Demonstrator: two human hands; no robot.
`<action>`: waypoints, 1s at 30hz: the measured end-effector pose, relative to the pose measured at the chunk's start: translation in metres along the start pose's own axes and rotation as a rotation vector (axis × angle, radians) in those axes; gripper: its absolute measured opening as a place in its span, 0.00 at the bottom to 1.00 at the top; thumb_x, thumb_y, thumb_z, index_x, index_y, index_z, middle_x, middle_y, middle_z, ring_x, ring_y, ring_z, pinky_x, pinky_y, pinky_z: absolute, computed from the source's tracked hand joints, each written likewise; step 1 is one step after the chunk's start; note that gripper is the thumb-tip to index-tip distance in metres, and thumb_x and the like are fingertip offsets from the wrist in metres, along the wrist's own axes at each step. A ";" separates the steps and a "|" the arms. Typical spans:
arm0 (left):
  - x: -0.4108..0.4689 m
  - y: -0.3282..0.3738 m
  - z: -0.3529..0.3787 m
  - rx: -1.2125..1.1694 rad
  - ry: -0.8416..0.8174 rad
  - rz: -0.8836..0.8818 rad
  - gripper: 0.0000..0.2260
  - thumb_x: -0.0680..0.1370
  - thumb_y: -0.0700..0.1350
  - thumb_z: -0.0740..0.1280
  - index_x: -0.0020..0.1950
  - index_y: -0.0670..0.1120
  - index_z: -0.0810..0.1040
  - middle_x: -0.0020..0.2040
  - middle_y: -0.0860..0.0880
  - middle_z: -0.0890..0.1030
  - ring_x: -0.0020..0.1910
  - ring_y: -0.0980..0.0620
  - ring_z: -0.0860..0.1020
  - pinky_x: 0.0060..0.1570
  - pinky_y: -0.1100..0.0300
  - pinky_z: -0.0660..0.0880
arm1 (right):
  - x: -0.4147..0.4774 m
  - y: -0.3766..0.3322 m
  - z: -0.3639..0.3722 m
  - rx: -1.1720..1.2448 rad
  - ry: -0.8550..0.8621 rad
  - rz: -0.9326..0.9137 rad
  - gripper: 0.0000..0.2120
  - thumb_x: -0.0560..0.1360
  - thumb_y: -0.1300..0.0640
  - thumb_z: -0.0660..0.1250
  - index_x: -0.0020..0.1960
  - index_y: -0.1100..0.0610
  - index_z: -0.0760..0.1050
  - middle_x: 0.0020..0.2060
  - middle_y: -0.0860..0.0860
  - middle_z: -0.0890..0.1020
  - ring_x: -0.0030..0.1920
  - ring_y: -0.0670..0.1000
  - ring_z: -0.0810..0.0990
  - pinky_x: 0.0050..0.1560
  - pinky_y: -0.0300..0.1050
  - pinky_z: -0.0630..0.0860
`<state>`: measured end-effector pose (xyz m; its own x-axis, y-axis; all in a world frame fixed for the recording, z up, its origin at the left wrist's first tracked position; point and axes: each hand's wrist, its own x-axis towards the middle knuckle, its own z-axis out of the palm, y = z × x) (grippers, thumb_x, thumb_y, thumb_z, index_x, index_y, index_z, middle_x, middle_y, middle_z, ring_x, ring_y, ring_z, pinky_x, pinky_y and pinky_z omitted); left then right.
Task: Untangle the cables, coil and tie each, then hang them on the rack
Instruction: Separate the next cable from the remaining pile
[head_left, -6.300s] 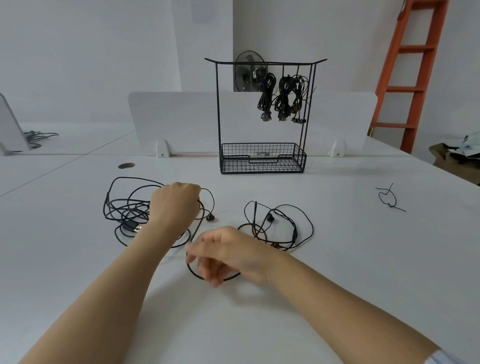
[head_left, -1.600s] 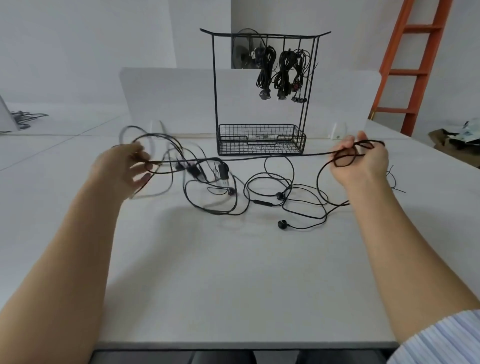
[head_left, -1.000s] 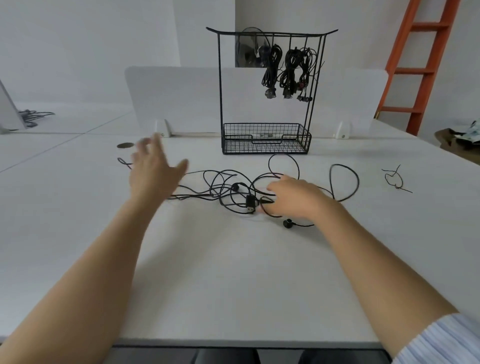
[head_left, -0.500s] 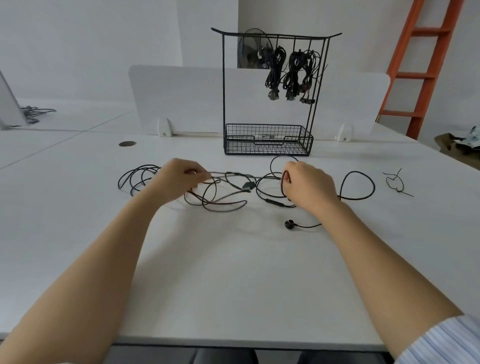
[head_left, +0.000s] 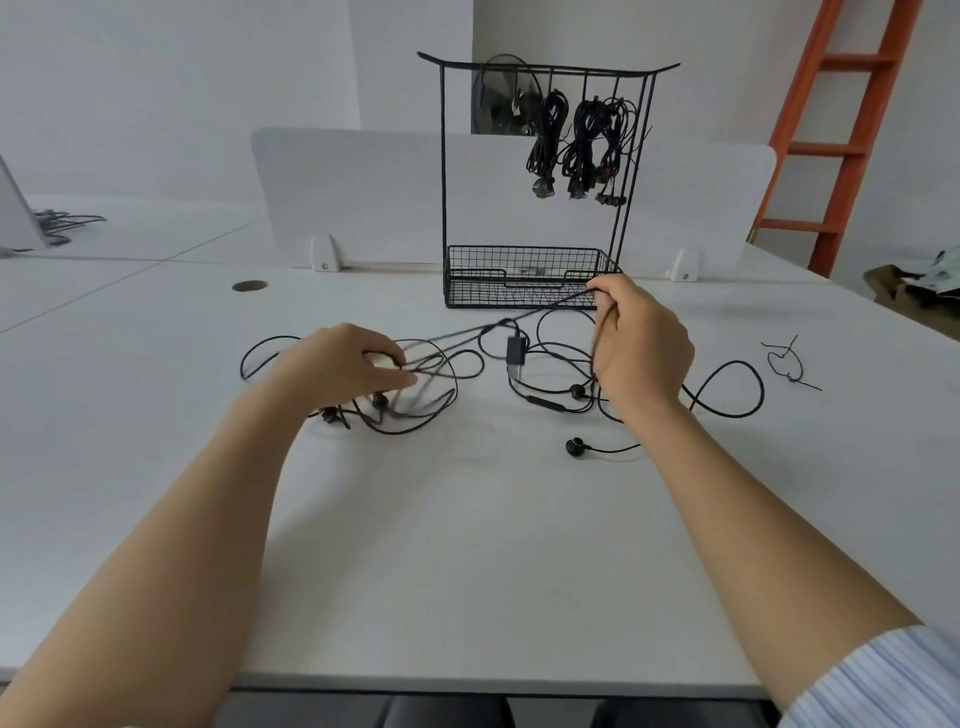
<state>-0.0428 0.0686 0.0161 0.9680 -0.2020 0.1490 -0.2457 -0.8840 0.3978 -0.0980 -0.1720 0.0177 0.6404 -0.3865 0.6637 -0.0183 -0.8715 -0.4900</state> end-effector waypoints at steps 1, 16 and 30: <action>0.001 0.000 0.000 0.012 0.056 -0.014 0.05 0.72 0.53 0.69 0.42 0.58 0.74 0.38 0.52 0.79 0.40 0.48 0.75 0.42 0.58 0.71 | -0.001 -0.002 0.001 0.024 0.010 0.012 0.15 0.79 0.62 0.55 0.59 0.52 0.75 0.51 0.52 0.81 0.47 0.57 0.75 0.38 0.42 0.60; 0.005 -0.038 -0.028 -1.268 0.598 -0.634 0.12 0.76 0.37 0.54 0.34 0.46 0.67 0.26 0.49 0.66 0.24 0.53 0.63 0.29 0.63 0.63 | -0.001 0.002 0.011 0.211 0.204 0.061 0.12 0.80 0.55 0.55 0.56 0.55 0.77 0.46 0.53 0.82 0.45 0.56 0.77 0.38 0.39 0.60; -0.022 0.053 0.024 -0.445 -0.278 0.225 0.08 0.78 0.49 0.64 0.50 0.47 0.79 0.41 0.51 0.82 0.29 0.58 0.76 0.40 0.61 0.70 | -0.014 -0.008 0.024 0.374 0.145 -0.413 0.12 0.72 0.56 0.60 0.45 0.59 0.81 0.37 0.50 0.83 0.32 0.52 0.79 0.32 0.47 0.77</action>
<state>-0.0759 0.0159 0.0118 0.8515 -0.5215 0.0543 -0.3872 -0.5555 0.7358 -0.0887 -0.1523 -0.0014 0.4242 -0.0976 0.9003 0.5006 -0.8032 -0.3229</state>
